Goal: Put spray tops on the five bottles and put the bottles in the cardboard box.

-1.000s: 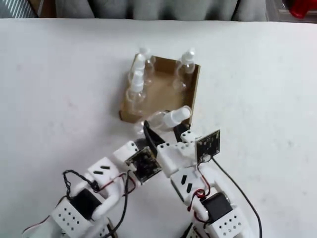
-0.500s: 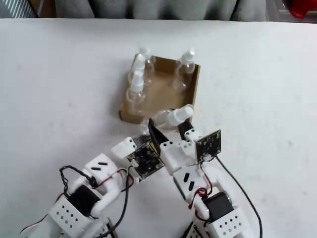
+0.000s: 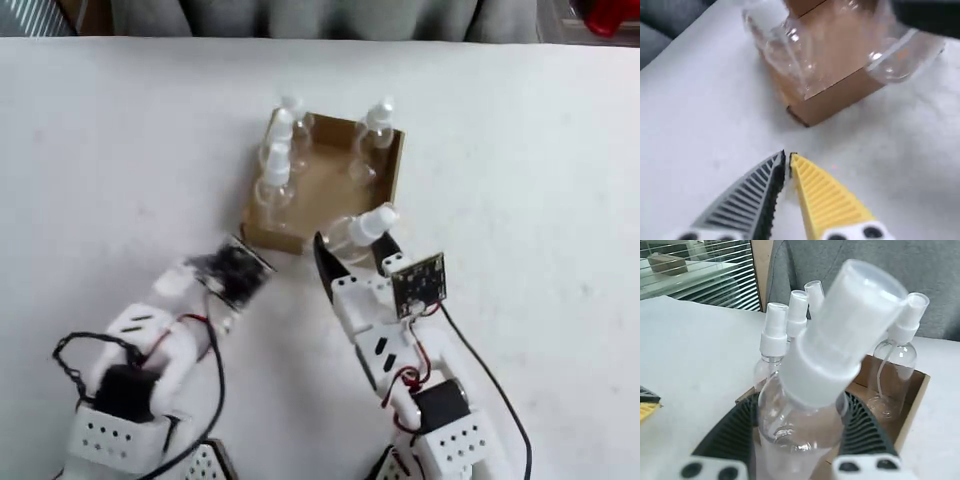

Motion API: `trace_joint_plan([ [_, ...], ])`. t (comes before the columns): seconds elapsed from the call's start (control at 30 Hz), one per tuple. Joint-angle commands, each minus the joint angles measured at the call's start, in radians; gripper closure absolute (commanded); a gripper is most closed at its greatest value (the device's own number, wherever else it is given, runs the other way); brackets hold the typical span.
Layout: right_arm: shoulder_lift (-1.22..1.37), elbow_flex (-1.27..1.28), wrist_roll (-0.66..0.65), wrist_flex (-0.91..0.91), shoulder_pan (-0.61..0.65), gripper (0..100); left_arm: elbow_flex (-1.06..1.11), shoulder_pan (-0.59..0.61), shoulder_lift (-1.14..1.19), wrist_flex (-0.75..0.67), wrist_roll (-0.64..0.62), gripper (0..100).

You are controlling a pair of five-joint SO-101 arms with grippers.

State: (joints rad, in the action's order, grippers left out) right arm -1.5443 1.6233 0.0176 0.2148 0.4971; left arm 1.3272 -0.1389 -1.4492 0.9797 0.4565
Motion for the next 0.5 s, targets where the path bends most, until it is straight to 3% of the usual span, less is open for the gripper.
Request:
trace_joint_plan([
  [0.0,0.097,-0.055,-0.017,-0.116,-0.028,98.4,0.028,0.148,0.007,0.002,-0.002,98],
  [0.23,0.208,-0.129,-0.011,-0.137,-0.107,98.4,0.213,0.312,0.007,-0.244,-0.003,98],
  [0.47,0.229,-0.153,-0.015,-0.124,-0.111,98.4,0.325,0.328,0.007,-0.422,-0.066,98],
])
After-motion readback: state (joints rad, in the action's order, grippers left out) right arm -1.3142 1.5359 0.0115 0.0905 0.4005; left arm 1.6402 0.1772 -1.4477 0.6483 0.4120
